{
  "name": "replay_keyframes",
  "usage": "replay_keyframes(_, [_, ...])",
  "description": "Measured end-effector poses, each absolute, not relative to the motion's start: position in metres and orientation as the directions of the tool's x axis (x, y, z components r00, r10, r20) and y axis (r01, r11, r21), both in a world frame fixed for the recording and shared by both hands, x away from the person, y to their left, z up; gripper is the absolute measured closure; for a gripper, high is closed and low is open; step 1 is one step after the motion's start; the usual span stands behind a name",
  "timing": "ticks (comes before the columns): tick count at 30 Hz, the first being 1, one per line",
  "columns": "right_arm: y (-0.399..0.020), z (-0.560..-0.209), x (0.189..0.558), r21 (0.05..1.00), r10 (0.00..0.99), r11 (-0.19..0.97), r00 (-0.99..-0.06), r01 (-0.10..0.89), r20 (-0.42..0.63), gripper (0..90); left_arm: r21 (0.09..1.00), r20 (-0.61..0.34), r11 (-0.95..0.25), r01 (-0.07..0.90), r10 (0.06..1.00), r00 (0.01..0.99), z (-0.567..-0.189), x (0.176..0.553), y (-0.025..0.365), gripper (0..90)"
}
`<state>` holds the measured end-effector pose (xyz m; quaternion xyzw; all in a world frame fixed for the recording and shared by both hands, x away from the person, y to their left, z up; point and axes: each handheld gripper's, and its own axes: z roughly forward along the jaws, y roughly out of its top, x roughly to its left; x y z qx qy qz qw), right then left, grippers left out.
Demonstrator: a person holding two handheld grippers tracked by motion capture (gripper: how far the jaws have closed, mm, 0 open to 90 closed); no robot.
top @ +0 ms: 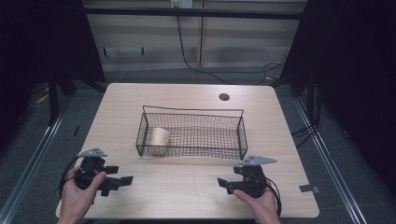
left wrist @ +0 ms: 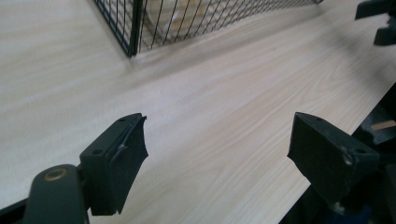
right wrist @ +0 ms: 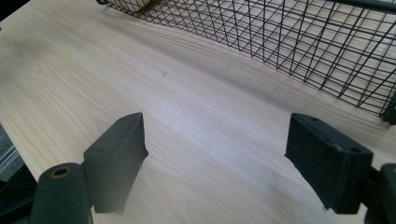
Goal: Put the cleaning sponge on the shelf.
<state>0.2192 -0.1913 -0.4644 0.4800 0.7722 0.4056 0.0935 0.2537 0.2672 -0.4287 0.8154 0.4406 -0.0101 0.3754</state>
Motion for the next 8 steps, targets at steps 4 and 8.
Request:
replay_keyframes(4, [-0.19,-0.465,0.219,0.715,0.815,0.214,-0.525,0.666,0.245,19.4,0.6,-0.312,-0.34,0.725,0.734,0.603,-0.437,0.245,0.269,18.6])
replay_keyframes(8, [-0.189,-0.465,0.219,0.713,0.815,0.223,-0.529,0.665,0.238,19.3,0.619,-0.34,-0.31,0.722,0.723,0.602,-0.442,0.239,0.273,18.6])
